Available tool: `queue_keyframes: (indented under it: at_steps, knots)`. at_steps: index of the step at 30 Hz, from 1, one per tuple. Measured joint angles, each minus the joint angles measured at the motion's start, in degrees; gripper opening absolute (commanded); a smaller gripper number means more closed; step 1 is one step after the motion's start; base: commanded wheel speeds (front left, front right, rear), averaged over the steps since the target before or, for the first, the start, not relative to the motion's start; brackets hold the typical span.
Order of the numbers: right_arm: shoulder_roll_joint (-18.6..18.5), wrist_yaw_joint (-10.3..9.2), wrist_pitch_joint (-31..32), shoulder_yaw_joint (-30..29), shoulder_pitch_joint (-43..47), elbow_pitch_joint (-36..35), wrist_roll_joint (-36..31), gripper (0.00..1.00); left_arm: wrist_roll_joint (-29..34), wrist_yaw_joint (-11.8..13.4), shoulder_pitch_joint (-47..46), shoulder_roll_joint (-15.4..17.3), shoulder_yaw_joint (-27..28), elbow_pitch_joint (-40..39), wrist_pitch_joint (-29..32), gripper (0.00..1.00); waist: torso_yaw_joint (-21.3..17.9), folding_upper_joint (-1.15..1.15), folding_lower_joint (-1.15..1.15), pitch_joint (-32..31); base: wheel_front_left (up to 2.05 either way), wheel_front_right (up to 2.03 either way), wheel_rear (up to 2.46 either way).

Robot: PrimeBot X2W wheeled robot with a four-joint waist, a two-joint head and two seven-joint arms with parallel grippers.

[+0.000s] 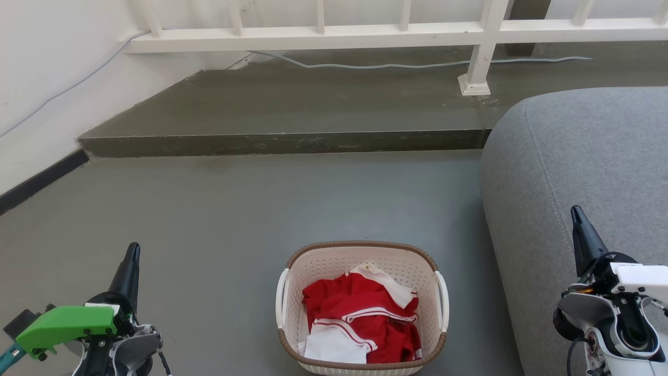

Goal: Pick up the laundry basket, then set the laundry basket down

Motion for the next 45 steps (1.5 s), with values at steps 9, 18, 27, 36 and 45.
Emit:
queue_keyframes:
  at_steps: [9, 18, 27, 36, 45]
  knots:
    - [0.01, 0.0, 0.0, -0.01, 0.0, 0.0, 0.0, 0.0, 0.0, 0.0, 0.0, 0.0, 0.01, 0.0, 0.01, 0.0, 0.0, 0.0, 0.0, 0.0, 0.0, 0.0, 0.0]
    - [0.01, 0.0, 0.0, -0.01, 0.0, 0.0, 0.0, 0.0, 0.0, 0.0, 0.0, 0.0, 0.01, 0.0, 0.01, 0.0, 0.0, 0.0, 0.0, 0.0, 0.0, 0.0, 0.0]
    - [0.55, -0.16, -0.01, 0.08, 0.78, 1.36, 0.0, 1.0, 0.0, 0.04, 0.53, -0.42, -0.23, 1.52, -0.01, 1.0, 0.0, 0.0, 0.0, 0.0, 0.0, 0.0, 0.0]
    - [1.6, -0.18, -0.07, 0.38, 3.0, 2.61, -0.07, 1.0, 0.04, 0.05, 2.37, -1.43, -0.98, 2.78, -0.6, 1.0, -0.02, 0.0, 0.0, 0.06, 0.0, 0.0, 0.0]
    - [1.41, -0.18, -1.19, 1.23, 2.91, 0.26, -1.69, 1.0, 2.07, 0.04, 2.31, -1.4, -2.59, 1.46, -2.77, 1.0, -0.07, 0.0, 0.0, 0.2, 0.0, 0.0, 0.0]
